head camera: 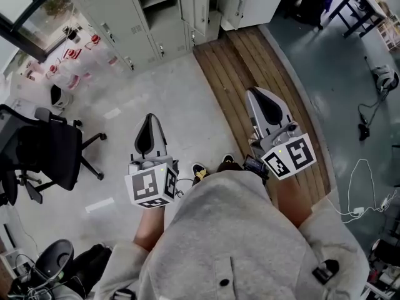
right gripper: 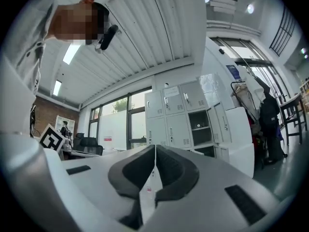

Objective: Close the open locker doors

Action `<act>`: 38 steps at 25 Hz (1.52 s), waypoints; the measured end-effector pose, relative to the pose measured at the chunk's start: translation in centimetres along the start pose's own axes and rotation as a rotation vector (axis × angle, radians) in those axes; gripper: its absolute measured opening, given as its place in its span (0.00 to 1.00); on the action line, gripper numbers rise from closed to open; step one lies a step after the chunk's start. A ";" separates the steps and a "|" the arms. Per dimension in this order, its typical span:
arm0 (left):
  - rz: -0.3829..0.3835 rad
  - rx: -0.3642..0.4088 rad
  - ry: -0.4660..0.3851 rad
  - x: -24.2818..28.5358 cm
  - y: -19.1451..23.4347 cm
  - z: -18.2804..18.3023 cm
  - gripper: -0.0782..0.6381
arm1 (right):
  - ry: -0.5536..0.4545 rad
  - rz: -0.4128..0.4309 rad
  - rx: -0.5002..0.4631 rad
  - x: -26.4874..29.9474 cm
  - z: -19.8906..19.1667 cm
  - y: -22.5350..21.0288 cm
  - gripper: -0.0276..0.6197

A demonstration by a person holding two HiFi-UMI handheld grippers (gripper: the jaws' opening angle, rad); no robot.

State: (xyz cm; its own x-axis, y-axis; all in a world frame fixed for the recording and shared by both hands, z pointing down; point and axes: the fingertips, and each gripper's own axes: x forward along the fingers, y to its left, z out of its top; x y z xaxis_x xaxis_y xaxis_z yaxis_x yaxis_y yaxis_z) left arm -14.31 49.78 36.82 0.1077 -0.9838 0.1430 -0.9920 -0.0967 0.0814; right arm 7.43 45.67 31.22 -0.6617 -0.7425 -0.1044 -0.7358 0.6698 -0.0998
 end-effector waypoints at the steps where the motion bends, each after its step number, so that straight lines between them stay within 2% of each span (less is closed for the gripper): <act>1: -0.004 -0.003 -0.002 0.0 0.0 0.0 0.12 | -0.004 0.017 0.013 0.0 0.0 0.3 0.09; 5: -0.013 -0.005 -0.007 0.0 0.5 0.4 0.12 | 0.015 0.025 0.026 0.8 -0.1 1.1 0.09; 13: -0.012 0.000 0.001 -0.2 0.9 0.5 0.12 | 0.073 -0.099 -0.055 1.0 -0.9 0.7 0.09; 17: -0.009 0.007 0.002 -0.3 1.0 0.5 0.12 | 0.073 -0.116 -0.049 0.9 -1.1 0.8 0.09; 29: -0.026 -0.006 -0.008 1.2 1.2 0.1 0.12 | 0.074 -0.086 -0.053 1.6 -2.4 1.0 0.09; 38: -0.014 0.004 0.002 6.1 3.2 0.1 0.12 | 0.067 -0.053 -0.044 6.8 -3.6 -1.1 0.09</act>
State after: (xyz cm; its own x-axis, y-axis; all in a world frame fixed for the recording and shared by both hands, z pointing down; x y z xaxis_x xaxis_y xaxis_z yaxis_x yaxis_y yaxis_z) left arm -16.81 43.47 37.86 0.1212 -0.9821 0.1444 -0.9907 -0.1107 0.0790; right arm 3.22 39.79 34.16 -0.6284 -0.7772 -0.0339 -0.7750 0.6292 -0.0594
